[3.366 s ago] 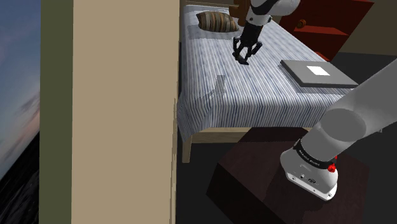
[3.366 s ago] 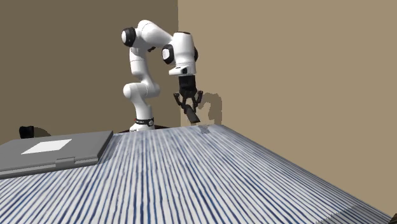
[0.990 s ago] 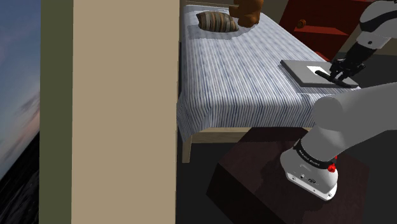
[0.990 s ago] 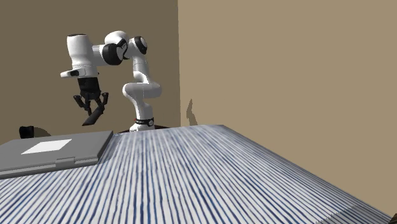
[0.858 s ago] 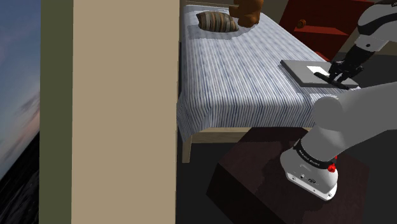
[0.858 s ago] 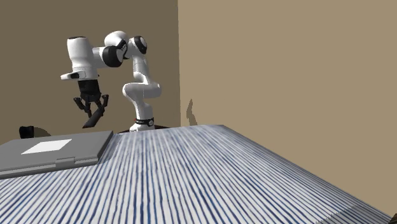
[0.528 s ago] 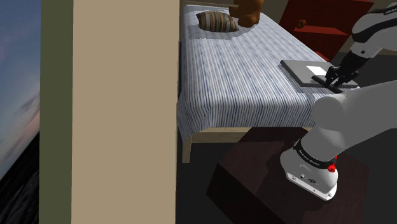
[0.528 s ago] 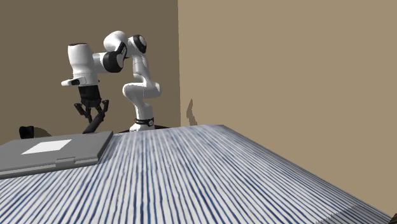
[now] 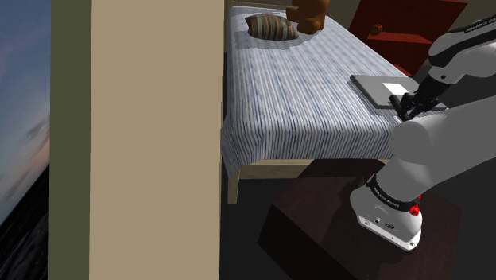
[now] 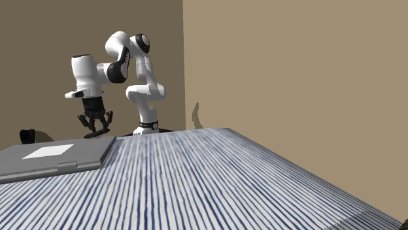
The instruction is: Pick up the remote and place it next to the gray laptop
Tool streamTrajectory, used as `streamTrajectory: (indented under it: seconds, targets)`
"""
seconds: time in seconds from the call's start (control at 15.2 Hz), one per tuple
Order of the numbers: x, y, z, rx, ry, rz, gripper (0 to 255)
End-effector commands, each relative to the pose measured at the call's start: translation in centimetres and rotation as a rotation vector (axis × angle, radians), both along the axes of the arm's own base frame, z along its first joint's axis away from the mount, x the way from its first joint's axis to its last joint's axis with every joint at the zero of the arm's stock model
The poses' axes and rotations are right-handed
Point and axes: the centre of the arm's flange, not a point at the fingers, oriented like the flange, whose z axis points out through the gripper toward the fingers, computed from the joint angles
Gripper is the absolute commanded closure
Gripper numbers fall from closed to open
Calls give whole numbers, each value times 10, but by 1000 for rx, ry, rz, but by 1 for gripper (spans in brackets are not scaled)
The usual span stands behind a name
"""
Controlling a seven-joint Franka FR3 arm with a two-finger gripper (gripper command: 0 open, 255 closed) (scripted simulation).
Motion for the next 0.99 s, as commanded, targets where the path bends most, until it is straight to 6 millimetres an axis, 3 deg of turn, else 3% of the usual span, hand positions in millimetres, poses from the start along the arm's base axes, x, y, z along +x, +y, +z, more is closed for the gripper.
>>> streamTrajectory:
  seconds: [0.0,0.46,0.53,0.86,0.92]
  targets:
    - [0,0,-7,0,0,0,255]
    - [0,0,-7,0,0,0,255]
    - [0,0,-7,0,0,0,0]
    - [0,0,-7,0,0,0,0]
    - [0,-1,7,0,0,0,0]
